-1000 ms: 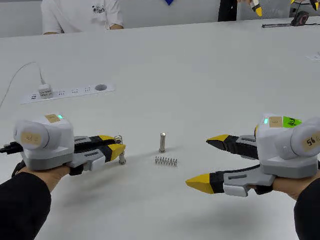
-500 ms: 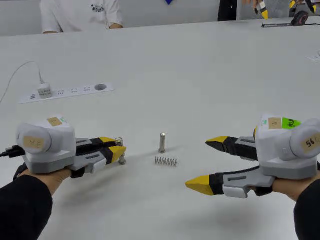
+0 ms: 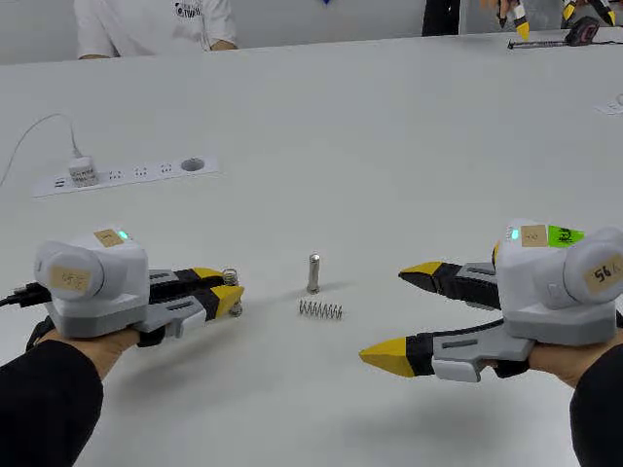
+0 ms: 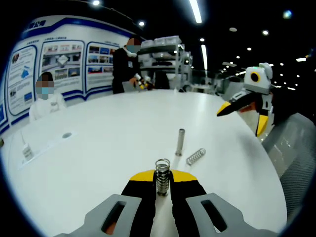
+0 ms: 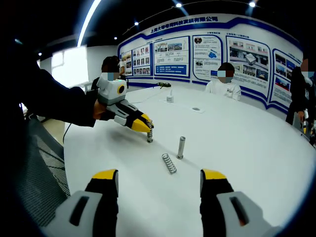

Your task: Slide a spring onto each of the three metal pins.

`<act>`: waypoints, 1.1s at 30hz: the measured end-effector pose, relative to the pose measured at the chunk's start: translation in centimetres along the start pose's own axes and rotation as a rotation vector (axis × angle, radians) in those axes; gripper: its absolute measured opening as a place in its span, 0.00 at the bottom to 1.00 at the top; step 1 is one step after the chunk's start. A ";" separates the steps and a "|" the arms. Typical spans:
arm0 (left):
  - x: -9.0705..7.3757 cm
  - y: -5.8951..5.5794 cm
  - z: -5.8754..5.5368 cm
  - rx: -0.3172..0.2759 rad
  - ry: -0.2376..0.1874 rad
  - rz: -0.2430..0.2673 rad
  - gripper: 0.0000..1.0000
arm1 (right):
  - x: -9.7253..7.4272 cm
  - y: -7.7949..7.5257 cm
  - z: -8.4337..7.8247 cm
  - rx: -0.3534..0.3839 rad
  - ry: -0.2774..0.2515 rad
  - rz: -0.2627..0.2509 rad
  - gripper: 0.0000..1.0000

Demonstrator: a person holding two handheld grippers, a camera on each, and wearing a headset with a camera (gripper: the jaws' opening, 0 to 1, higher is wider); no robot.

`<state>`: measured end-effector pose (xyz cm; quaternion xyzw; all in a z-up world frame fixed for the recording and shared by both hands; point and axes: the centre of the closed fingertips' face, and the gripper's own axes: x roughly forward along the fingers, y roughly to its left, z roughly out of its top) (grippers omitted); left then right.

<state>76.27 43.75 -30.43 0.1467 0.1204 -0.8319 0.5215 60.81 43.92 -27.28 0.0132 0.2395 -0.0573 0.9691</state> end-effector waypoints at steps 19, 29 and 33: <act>0.3 -0.1 -1.0 0.018 0.030 0.001 0.10 | 0.1 -0.1 -0.2 0.004 0.005 0.001 0.68; 0.3 0.0 -1.2 0.027 0.035 0.005 0.11 | 0.1 0.0 -0.3 0.006 0.007 0.003 0.68; 0.2 0.0 -1.2 0.028 0.037 0.006 0.11 | 0.1 0.0 -0.3 0.006 0.007 0.004 0.68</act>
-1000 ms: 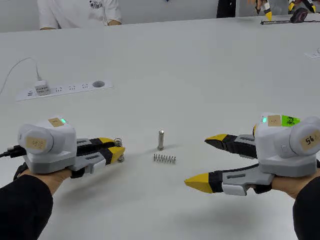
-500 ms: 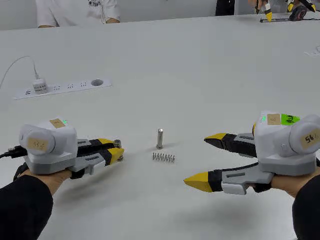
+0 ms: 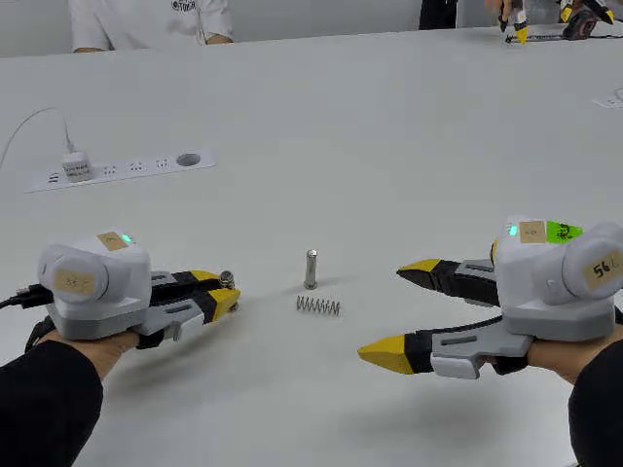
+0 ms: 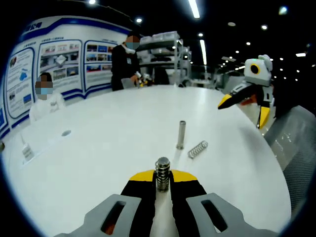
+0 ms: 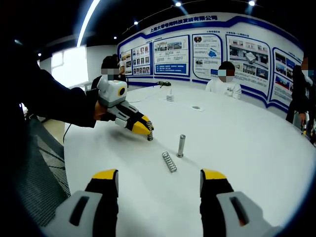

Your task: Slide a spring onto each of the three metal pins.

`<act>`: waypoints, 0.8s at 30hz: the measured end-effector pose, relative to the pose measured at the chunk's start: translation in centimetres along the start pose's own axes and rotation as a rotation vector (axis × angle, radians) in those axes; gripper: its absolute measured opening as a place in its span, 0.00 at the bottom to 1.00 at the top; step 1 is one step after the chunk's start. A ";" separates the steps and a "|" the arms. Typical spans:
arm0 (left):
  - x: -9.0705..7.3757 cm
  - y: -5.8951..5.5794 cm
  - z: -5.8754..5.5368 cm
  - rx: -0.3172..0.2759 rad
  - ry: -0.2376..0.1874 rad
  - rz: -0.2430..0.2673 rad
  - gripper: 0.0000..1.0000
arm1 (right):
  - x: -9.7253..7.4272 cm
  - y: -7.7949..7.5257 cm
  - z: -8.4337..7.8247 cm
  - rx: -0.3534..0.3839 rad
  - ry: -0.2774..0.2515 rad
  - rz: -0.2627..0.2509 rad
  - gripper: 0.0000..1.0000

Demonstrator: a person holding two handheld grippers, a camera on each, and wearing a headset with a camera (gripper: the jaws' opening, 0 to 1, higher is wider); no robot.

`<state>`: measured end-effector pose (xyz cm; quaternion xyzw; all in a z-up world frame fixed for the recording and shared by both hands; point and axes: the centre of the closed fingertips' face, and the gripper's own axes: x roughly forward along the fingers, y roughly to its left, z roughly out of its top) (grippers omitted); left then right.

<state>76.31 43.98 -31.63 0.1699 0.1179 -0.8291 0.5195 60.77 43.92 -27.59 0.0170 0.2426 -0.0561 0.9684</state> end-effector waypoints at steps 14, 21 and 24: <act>-0.6 -0.1 0.3 -0.013 0.004 0.011 0.20 | 0.1 0.2 -0.1 0.000 0.003 0.009 0.68; -1.2 -0.3 1.0 -0.011 -0.008 0.016 0.25 | 0.2 0.3 0.0 -0.003 0.002 0.014 0.68; -1.7 -0.3 1.2 -0.011 -0.013 0.023 0.27 | 0.2 0.4 0.0 -0.002 0.001 0.016 0.68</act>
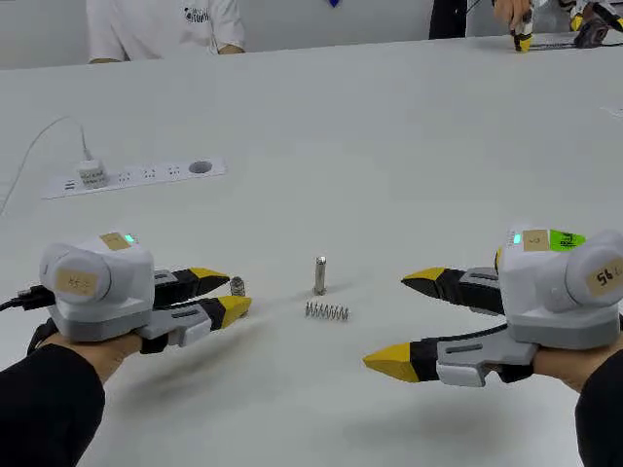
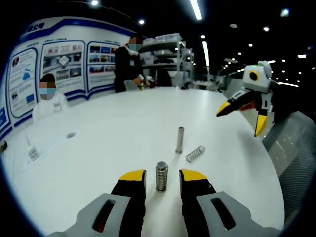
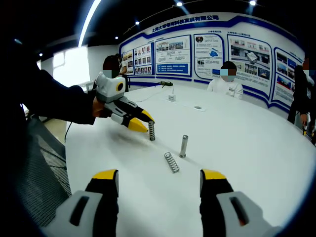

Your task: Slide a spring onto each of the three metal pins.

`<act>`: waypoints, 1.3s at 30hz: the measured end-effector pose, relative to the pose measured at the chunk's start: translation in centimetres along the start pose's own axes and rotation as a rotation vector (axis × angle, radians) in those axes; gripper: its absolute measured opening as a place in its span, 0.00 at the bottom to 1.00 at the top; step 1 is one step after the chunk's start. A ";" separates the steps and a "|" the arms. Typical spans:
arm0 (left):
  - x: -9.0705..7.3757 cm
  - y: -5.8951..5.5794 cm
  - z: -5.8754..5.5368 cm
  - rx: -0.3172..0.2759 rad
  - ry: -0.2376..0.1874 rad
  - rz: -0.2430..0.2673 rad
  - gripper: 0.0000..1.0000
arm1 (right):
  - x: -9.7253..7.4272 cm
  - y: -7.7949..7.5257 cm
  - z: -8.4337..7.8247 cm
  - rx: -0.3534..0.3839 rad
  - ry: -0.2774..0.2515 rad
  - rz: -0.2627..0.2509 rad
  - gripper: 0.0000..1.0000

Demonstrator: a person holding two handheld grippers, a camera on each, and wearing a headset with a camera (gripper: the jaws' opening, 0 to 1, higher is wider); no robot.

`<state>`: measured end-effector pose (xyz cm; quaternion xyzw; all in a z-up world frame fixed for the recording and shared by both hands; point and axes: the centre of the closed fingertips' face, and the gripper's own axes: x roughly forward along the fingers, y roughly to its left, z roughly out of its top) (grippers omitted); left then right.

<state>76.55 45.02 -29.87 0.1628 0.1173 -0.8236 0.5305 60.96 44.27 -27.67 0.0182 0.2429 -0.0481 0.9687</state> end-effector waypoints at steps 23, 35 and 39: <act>-4.1 -3.7 2.1 0.035 -0.077 -0.006 0.29 | 0.6 0.2 0.1 -0.012 0.009 0.017 0.66; -5.7 -5.2 1.0 0.013 -0.084 0.004 0.29 | 2.0 -0.8 0.0 -0.041 0.057 0.010 0.55; -6.5 -5.6 0.7 0.008 -0.081 0.008 0.28 | 2.7 -1.6 -0.3 -0.050 0.084 0.003 0.48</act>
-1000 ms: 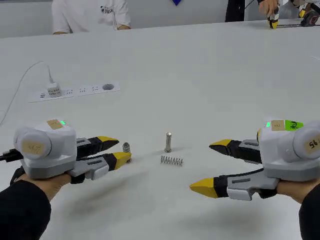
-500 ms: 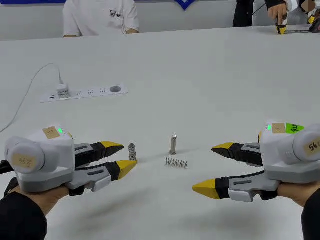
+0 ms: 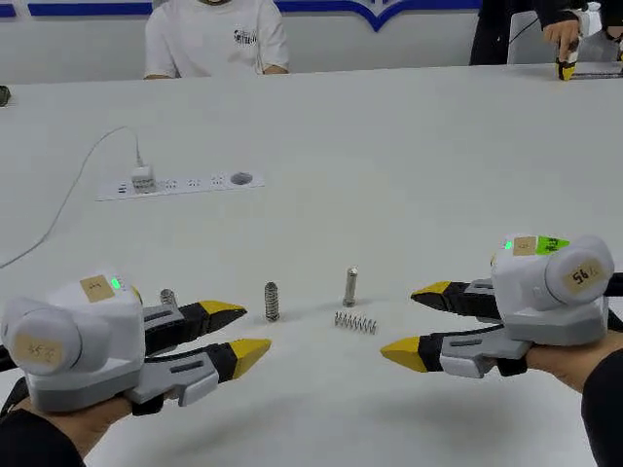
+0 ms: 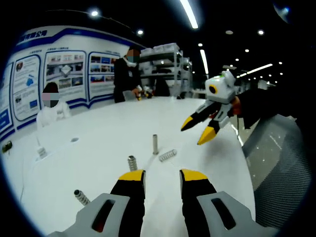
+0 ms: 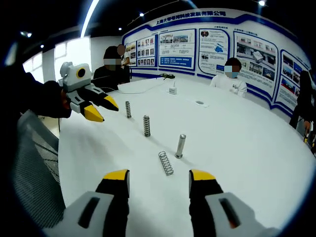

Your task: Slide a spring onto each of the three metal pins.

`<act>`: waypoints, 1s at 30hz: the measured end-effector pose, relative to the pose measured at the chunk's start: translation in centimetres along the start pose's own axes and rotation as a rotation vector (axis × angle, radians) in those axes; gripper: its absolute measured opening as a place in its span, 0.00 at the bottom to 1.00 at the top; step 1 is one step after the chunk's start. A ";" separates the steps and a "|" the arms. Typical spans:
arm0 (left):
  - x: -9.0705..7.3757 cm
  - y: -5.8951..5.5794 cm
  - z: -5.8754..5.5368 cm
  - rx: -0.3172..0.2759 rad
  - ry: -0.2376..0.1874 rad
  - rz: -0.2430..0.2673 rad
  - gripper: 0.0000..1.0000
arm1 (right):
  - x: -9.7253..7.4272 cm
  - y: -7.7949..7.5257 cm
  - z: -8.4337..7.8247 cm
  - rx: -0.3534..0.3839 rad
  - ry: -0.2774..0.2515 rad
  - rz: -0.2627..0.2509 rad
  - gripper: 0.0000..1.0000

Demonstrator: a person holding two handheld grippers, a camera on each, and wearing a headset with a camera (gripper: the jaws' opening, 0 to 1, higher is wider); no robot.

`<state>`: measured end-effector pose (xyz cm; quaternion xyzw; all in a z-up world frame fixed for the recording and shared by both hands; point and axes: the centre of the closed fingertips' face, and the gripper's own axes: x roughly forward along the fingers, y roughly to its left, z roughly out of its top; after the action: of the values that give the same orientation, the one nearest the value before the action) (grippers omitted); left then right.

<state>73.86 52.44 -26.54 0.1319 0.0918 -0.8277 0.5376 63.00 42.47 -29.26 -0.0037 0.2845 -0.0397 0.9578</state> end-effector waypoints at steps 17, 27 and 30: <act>-1.9 -0.1 -1.4 -0.030 0.016 0.034 0.26 | 3.5 -1.3 -1.4 0.004 0.086 0.017 0.30; -2.6 0.0 -1.8 -0.038 0.027 0.052 0.23 | 5.2 -1.3 -2.4 0.008 0.125 0.030 0.23; -2.7 0.1 -1.8 -0.041 0.027 0.056 0.22 | 5.4 -1.4 -2.6 0.004 0.131 0.030 0.21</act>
<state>75.19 55.29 -27.39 0.1347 0.1122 -0.8085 0.5618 66.04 40.71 -34.34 0.0050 0.3466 -0.0258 0.9376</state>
